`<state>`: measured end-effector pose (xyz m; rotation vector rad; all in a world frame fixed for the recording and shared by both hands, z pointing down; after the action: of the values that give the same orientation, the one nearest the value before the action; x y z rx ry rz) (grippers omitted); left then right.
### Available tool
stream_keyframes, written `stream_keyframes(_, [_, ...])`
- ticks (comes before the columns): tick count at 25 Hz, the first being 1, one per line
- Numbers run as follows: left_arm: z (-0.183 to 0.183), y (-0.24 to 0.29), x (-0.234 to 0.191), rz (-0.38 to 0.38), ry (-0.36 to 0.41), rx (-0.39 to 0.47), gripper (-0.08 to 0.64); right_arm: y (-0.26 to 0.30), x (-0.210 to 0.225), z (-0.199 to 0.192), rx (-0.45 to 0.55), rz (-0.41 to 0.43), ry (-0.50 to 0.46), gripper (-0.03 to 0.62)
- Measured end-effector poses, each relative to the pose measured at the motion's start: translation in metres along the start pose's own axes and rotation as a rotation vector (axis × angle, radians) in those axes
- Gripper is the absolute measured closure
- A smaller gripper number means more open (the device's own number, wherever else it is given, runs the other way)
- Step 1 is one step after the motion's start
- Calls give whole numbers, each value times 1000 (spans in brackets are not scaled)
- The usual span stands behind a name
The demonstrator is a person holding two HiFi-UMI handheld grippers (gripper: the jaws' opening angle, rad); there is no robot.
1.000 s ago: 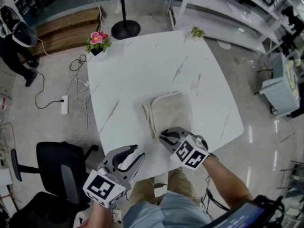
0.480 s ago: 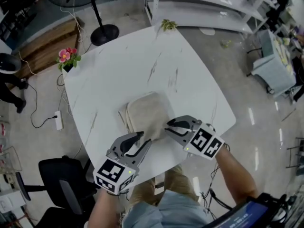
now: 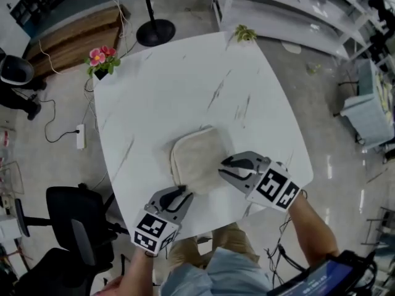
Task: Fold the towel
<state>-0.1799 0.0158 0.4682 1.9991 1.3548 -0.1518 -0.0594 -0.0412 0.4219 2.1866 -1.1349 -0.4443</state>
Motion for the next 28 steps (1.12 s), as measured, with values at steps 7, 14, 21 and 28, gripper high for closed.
stream_keyframes(7, [-1,5,0,35,-20,19,471,81,16,57,-59,65,-255,546])
stream_keyframes(14, [2,10,-7,59,-31,24,472,145,19,43,-213,124,-341,573])
stream_keyframes(21, [11,-9,-4,63,-47,39,459,128,26,71,-174,177,-244,552])
stream_keyframes(28, [83,-111,14,222,-9,272,457,44,16,154,142,36,-9,549])
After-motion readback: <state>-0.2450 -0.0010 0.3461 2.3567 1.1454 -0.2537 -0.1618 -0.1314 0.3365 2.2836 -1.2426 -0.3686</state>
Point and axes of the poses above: the fingertips, and each gripper's own axes: y forward along the fingers, x to its right, z out of its top, the point moved 3 cm from there along -y, backward along the fingers, and after that the axes turned 10 degrees about -z, right-handed, at the moved point
